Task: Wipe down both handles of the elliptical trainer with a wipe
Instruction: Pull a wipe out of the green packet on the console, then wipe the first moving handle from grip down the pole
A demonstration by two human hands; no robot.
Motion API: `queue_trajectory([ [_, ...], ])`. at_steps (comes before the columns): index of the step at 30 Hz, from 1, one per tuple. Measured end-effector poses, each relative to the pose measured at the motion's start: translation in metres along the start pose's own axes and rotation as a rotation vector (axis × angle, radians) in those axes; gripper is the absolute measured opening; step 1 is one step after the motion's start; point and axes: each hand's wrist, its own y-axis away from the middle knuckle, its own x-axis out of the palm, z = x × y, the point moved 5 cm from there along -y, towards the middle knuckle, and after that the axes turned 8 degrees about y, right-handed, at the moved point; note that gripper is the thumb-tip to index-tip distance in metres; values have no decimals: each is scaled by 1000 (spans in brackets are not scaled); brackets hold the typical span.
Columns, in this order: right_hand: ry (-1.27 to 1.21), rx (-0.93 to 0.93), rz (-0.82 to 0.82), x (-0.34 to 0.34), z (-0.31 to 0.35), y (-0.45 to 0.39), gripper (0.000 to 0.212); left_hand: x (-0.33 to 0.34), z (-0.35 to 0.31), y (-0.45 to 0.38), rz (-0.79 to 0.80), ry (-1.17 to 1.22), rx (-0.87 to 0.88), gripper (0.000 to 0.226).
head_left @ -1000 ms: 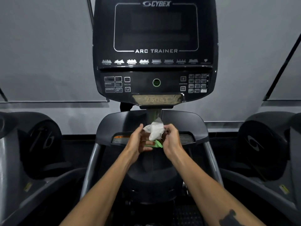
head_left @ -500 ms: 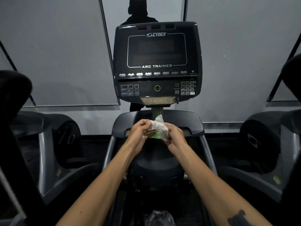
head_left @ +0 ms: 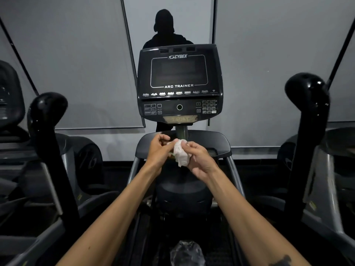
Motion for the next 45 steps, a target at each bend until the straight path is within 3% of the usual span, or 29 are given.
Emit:
queue_trajectory([
  [4, -37, -131, -60, -4, 18, 12, 27, 7, -11, 22, 57, 7, 59, 23],
  [10, -15, -129, 1, -2, 46, 24, 39, 26, -26, 42, 252, 89, -47, 18],
  [14, 126, -86, -11, -7, 61, 34, 34, 34, -39, 48, 297, 79, -95, 2],
  [19, 58, -91, -103, -24, 77, 39, 13, 48, -55, 53, 360, 63, -16, 14],
  [25, 200, -136, -181, -34, 94, 54, 16, 76, -63, 64, 322, 207, 24, 20],
  [30, 566, -406, -361, -43, 121, 78, 26, 95, -80, 66, 209, 91, 223, 17],
  [34, 801, -704, -421, -29, 154, 110, 15, 117, -110, 69, 114, 85, 358, 11],
  [39, 678, -815, -454, -34, 203, 136, 30, 164, -153, 86, 63, 146, 470, 9],
  [42, 592, -860, -504, -52, 234, 138, 33, 203, -170, 97, 137, 182, 517, 4],
  [45, 475, -859, -537, -75, 260, 140, 32, 239, -173, 103, 231, 147, 550, 23],
])
